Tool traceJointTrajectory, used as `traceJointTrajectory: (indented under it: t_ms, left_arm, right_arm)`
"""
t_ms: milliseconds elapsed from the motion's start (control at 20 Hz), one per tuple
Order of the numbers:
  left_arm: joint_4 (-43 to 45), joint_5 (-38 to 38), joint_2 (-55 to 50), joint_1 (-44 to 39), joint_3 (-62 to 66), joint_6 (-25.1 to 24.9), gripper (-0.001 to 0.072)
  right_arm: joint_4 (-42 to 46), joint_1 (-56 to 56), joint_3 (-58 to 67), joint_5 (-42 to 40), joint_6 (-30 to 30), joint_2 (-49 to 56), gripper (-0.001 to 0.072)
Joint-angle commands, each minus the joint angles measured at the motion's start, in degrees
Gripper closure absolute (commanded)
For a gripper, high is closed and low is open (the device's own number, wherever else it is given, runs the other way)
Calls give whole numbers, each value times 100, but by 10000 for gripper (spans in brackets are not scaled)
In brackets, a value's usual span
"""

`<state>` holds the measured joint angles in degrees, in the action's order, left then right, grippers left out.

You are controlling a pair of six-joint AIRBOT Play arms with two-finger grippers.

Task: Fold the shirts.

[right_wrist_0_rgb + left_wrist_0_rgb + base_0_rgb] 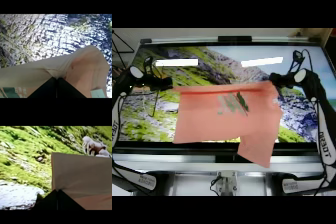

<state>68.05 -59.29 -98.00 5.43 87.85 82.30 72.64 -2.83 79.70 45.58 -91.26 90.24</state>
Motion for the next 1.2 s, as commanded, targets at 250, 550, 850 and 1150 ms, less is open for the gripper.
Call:
traceJointTrajectory:
  t_ms: [250, 550, 850, 1150]
  left_arm:
    - [0, -1725, 15, 50, -625, -446, 680]
    - [46, -1685, 17, 225, -835, -463, 680]
    - [-332, -1346, -199, 195, -780, -302, 680]
    - [-466, -1550, -315, 37, -776, -297, 544]
  right_arm:
    - [372, -15, -341, 2017, -177, 149, 639]
    - [437, -46, -323, 2000, -181, 238, 639]
    - [402, -94, -323, 1858, -387, 199, 639]
    - [391, -94, -321, 1930, -511, 190, 612]
